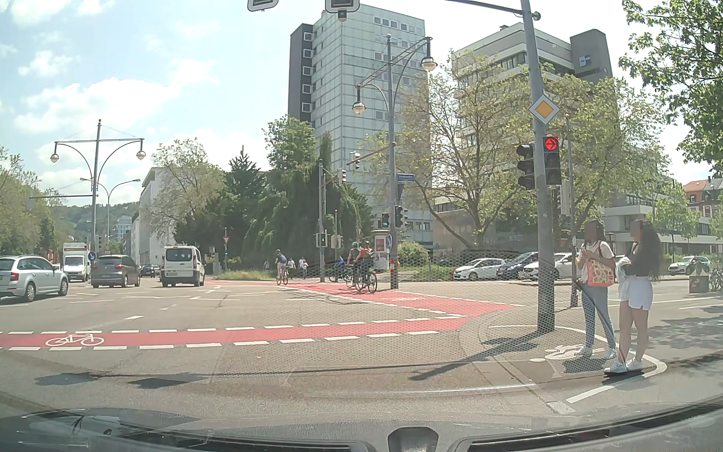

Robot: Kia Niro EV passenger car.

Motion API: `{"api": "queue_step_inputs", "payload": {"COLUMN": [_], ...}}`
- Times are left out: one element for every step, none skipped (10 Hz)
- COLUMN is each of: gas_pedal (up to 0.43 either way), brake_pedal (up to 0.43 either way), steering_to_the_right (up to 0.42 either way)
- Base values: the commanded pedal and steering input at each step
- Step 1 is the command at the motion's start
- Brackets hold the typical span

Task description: Follow the waypoints while adhering to traffic rules and regulations

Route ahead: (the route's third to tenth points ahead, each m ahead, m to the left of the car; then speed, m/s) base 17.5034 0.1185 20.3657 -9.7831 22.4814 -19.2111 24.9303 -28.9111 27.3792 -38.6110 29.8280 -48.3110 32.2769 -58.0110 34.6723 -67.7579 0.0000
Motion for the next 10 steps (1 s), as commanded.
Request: {"api": "queue_step_inputs", "payload": {"gas_pedal": [0.000, 0.000, 0.000, 0.000, 0.000, 0.000, 0.000, 0.000, 0.000, 0.000], "brake_pedal": [0.262, 0.262, 0.268, 0.268, 0.268, 0.262, 0.262, 0.268, 0.268, 0.262], "steering_to_the_right": [-0.090, -0.090, -0.090, -0.090, -0.090, -0.090, -0.090, -0.090, -0.090, -0.090]}}
